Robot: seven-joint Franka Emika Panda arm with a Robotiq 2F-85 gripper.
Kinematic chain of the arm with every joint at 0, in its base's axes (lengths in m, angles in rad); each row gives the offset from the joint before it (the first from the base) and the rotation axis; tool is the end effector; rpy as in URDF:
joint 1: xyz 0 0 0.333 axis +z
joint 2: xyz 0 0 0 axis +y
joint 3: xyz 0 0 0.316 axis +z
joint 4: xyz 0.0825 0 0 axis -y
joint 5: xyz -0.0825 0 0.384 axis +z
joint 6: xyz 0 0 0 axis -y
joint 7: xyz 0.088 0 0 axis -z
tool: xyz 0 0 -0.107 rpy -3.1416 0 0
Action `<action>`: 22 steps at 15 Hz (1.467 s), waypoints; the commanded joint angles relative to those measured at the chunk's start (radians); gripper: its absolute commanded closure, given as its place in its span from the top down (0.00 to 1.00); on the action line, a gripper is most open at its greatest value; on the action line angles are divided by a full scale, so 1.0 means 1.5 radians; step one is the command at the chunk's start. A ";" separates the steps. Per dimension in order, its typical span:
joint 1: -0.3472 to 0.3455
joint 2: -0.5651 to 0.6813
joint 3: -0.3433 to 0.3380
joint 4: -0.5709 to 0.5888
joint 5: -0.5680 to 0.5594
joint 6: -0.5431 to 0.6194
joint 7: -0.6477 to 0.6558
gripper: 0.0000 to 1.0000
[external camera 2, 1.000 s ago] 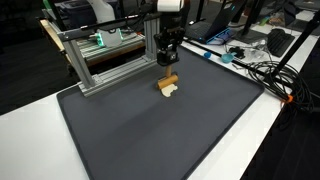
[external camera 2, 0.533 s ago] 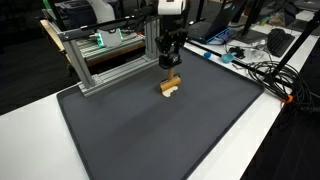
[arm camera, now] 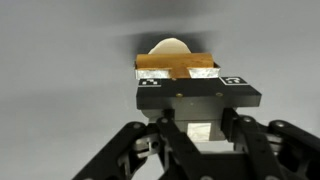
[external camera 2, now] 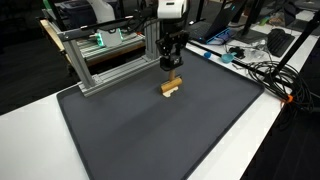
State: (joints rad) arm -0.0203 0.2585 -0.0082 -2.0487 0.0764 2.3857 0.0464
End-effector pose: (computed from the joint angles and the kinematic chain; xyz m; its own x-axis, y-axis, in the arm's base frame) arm 0.5964 -0.0161 0.3209 0.9888 -0.1295 0.0744 -0.1254 -0.9904 -0.0580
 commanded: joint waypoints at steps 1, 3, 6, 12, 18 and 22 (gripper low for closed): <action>-0.019 0.059 0.011 0.021 0.061 0.025 -0.041 0.22; -0.024 0.064 0.011 0.026 0.073 0.025 -0.046 0.22; -0.023 0.071 0.008 0.031 0.073 0.033 -0.037 0.22; -0.017 0.082 0.002 0.041 0.057 0.047 -0.013 0.22; -0.014 0.096 0.000 0.052 0.050 0.074 0.003 0.22; -0.004 0.072 -0.005 0.044 0.035 0.092 0.031 0.22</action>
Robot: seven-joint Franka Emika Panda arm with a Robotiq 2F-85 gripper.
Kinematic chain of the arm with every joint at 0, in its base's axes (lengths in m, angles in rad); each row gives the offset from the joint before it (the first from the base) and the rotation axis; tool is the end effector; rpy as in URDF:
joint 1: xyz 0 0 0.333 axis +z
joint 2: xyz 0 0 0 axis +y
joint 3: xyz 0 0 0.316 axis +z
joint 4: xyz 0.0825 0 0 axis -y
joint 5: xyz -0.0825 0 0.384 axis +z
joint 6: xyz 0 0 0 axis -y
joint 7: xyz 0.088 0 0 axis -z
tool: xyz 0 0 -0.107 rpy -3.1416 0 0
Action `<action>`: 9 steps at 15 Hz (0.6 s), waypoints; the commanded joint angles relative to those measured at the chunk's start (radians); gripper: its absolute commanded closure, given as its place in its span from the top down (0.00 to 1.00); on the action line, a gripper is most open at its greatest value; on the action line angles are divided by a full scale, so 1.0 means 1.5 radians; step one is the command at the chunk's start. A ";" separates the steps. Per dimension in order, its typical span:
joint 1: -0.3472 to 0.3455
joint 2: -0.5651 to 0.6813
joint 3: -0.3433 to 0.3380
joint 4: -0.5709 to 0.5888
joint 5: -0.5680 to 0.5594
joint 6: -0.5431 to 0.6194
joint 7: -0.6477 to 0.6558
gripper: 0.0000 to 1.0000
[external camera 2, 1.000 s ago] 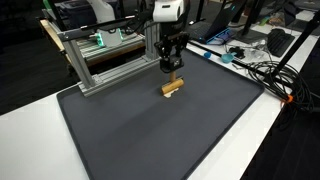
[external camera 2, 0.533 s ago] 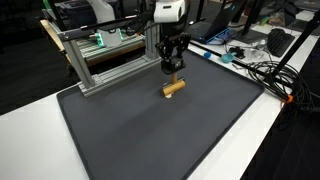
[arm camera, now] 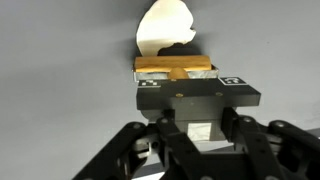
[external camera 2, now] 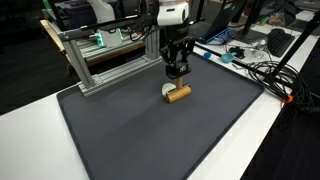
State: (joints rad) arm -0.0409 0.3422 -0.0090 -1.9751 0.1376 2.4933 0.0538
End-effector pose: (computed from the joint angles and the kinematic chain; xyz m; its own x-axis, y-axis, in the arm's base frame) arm 0.6262 -0.0318 0.3128 0.9638 -0.2098 0.1644 -0.1940 -0.9752 -0.1067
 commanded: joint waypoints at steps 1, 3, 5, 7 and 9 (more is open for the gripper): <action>0.011 -0.019 -0.006 -0.024 -0.010 0.014 0.028 0.22; 0.019 -0.070 -0.013 -0.056 -0.031 -0.009 0.039 0.22; 0.028 -0.120 -0.012 -0.092 -0.056 -0.026 0.045 0.22; 0.036 -0.141 -0.010 -0.100 -0.083 -0.054 0.058 0.22; 0.040 -0.143 -0.001 -0.095 -0.088 -0.079 0.057 0.22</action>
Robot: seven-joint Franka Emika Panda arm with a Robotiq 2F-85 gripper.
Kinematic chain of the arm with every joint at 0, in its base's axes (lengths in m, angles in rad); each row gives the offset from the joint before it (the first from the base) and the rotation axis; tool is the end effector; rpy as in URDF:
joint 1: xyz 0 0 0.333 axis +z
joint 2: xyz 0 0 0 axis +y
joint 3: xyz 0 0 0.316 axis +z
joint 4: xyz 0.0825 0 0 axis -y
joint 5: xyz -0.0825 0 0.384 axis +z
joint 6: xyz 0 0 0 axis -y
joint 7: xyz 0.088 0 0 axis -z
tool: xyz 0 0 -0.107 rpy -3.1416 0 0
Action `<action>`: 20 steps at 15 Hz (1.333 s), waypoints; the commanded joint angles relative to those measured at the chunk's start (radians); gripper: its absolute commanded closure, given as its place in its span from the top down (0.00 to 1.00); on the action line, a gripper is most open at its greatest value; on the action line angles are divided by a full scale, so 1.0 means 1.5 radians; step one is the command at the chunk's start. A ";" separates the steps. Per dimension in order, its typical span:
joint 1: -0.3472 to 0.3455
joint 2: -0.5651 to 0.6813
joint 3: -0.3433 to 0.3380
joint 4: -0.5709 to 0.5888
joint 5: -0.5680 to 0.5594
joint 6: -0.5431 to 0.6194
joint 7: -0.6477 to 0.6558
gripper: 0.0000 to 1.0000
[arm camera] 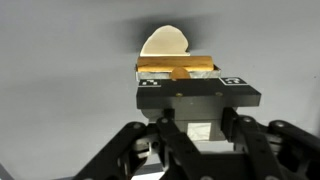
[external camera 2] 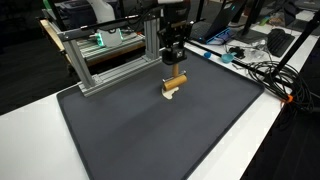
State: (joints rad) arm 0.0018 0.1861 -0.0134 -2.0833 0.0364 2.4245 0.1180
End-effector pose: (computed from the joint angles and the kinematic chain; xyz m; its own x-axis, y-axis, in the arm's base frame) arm 0.5901 -0.0065 0.3524 0.9763 -0.1556 0.1501 -0.1508 -0.9876 -0.0434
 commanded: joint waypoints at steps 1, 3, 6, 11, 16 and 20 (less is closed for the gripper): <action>0.013 -0.035 0.005 -0.018 -0.020 -0.043 0.013 0.22; 0.014 -0.017 0.006 -0.005 -0.012 -0.033 0.014 0.22; 0.012 0.012 0.004 0.019 -0.009 -0.030 0.018 0.22; 0.014 0.066 -0.011 0.065 -0.026 -0.047 0.053 0.22; 0.016 0.114 -0.017 0.112 -0.033 -0.112 0.070 0.22; 0.014 0.132 -0.016 0.142 -0.028 -0.178 0.068 0.22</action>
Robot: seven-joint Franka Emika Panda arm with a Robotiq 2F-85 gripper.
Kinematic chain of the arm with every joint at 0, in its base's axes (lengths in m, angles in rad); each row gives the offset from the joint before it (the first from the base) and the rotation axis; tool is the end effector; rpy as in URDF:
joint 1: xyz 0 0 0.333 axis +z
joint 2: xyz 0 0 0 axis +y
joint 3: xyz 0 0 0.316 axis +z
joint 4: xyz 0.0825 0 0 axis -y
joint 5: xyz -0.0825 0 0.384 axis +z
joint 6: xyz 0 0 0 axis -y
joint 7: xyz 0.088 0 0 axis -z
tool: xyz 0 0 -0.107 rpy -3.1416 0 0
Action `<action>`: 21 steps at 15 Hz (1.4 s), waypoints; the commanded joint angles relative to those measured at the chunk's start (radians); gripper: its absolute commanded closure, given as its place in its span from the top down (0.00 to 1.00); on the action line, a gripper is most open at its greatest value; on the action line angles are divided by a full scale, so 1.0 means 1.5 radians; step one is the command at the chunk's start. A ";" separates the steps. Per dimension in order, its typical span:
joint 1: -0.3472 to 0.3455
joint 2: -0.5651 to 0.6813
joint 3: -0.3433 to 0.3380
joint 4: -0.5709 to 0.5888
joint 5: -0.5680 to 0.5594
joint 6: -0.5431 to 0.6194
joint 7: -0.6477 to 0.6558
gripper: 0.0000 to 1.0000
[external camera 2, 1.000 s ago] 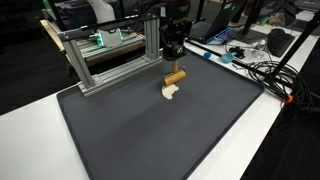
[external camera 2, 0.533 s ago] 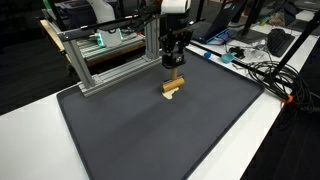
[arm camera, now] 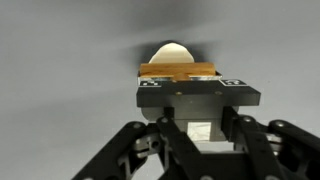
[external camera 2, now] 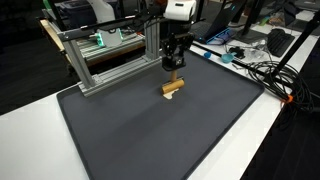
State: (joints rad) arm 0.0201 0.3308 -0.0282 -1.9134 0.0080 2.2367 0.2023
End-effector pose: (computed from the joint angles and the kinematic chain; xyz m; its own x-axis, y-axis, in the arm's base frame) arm 0.6195 -0.0039 0.3225 0.9772 -0.2123 -0.0066 -0.2122 -0.9772 0.0043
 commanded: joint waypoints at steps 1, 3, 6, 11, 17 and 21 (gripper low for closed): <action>0.001 0.040 -0.006 0.036 -0.009 -0.061 0.012 0.22; 0.001 0.050 -0.005 0.050 -0.005 -0.083 0.011 0.22; -0.001 0.062 -0.004 0.069 0.000 -0.104 0.010 0.22; -0.001 0.078 -0.004 0.093 0.004 -0.141 0.016 0.22; -0.004 0.090 -0.002 0.109 0.017 -0.165 0.025 0.22; -0.008 0.105 0.000 0.114 0.033 -0.195 0.023 0.22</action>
State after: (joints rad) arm 0.0161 0.4383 -0.0285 -1.7607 0.0281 1.9705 0.2345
